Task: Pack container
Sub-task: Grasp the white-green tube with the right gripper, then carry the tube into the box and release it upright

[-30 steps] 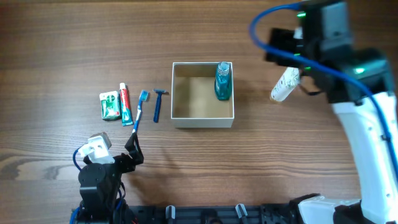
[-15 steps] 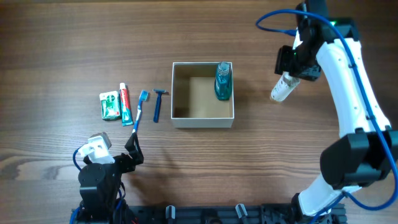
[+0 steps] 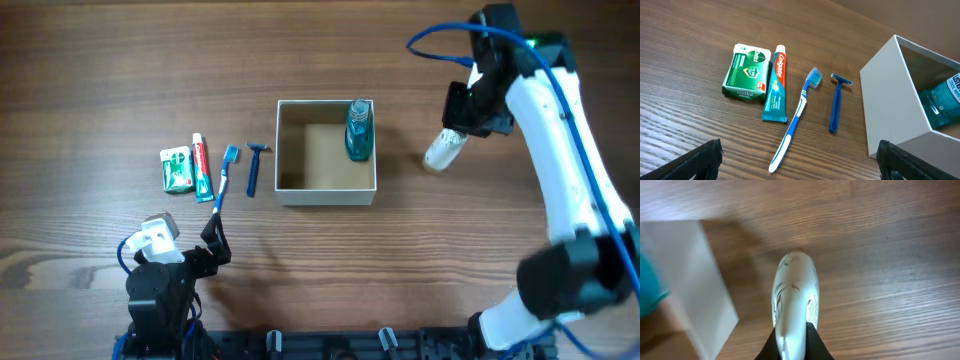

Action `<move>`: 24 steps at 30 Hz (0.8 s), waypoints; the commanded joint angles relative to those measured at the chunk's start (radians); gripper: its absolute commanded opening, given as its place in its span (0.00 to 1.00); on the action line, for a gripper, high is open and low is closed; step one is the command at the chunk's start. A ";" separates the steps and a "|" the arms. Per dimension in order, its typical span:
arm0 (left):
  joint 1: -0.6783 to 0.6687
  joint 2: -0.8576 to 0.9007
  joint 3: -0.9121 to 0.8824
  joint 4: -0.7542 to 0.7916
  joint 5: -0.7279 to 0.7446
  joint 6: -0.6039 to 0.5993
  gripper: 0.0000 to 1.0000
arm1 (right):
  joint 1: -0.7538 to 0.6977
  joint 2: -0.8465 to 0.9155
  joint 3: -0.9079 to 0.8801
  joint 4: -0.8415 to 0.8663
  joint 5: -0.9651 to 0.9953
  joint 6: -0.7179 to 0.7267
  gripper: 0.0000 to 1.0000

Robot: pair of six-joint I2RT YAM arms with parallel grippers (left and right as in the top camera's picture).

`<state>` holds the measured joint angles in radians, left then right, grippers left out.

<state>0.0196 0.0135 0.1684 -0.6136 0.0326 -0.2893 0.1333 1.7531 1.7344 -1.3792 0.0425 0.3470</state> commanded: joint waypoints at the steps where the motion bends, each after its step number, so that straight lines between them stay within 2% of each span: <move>1: -0.004 -0.009 -0.013 -0.003 0.019 0.021 1.00 | 0.120 -0.278 0.021 0.014 0.055 0.091 0.04; 6: -0.004 -0.009 -0.013 -0.003 0.019 0.021 1.00 | 0.318 -0.426 0.021 0.006 0.050 0.172 0.04; 11: -0.004 -0.009 -0.013 -0.003 0.019 0.021 1.00 | 0.477 -0.399 0.020 0.019 0.046 0.206 0.04; 20: -0.004 -0.009 -0.013 -0.003 0.019 0.021 1.00 | 0.497 -0.165 0.020 0.128 0.071 0.202 0.05; 24: -0.004 -0.009 -0.013 -0.003 0.019 0.021 1.00 | 0.497 -0.083 0.020 0.111 0.066 0.203 0.05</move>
<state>0.0196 0.0135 0.1684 -0.6132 0.0326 -0.2890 0.6289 1.6241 1.7489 -1.2621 0.0875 0.5312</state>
